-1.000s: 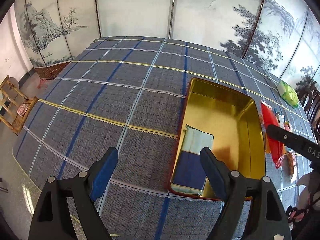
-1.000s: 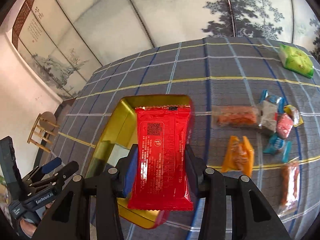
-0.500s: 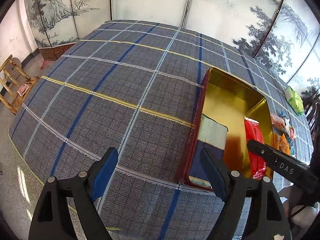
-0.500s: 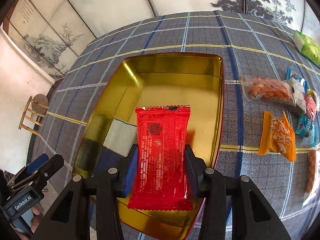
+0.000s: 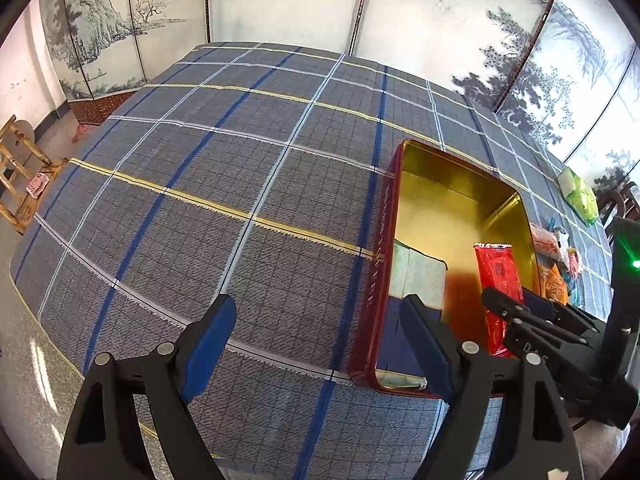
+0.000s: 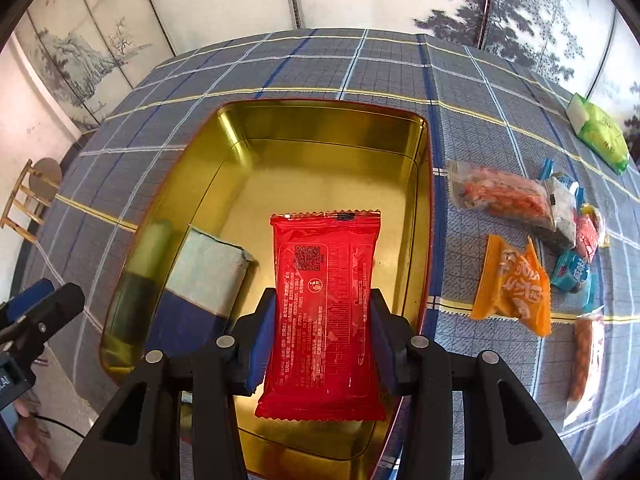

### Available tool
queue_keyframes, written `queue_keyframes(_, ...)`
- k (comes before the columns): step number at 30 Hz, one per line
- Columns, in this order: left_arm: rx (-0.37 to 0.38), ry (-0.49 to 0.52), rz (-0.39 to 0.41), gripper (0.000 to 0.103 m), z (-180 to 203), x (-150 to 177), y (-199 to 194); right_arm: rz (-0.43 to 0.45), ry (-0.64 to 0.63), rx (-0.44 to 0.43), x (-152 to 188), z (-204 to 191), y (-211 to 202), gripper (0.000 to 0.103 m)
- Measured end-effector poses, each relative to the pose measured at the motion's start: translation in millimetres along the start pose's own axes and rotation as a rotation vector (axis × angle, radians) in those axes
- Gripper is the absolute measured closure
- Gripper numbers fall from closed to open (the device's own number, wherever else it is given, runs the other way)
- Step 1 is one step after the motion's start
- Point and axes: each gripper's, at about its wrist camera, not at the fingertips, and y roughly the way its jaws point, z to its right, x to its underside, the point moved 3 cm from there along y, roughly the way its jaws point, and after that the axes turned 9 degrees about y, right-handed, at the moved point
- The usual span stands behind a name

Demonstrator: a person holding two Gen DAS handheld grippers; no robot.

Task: Organize snacks
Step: 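Carry the red pastry into the tin tray and release it with the right gripper, then grasp the orange snack bag with the left gripper while the right gripper grasps a clear snack bag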

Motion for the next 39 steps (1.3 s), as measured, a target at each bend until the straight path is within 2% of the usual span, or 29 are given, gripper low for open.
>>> queue_keyframes(6,-0.030,-0.017,0.019,0.022,-8,0,-7,0.004,-0.025,0.011,1,-3,1,0.057)
queue_keyframes(16,-0.041,-0.018,0.018,0.022,-10,5,-10,-0.001,-0.037,-0.034,6,-8,-3,0.056)
queue_keyframes(24,-0.006,0.043,0.035,0.022,21,3,-17,0.067,-0.006,-0.156,7,13,-47,0.056)
queue_keyframes(27,0.017,0.070,0.035,0.022,37,2,-18,0.103,0.014,-0.168,7,38,-65,0.055)
queue_keyframes(31,0.040,0.118,0.035,0.022,62,1,-16,0.147,0.037,-0.086,12,89,-81,0.055)
queue_keyframes(39,0.092,0.215,0.013,0.022,121,-1,-8,0.104,0.120,0.072,33,194,-78,0.054)
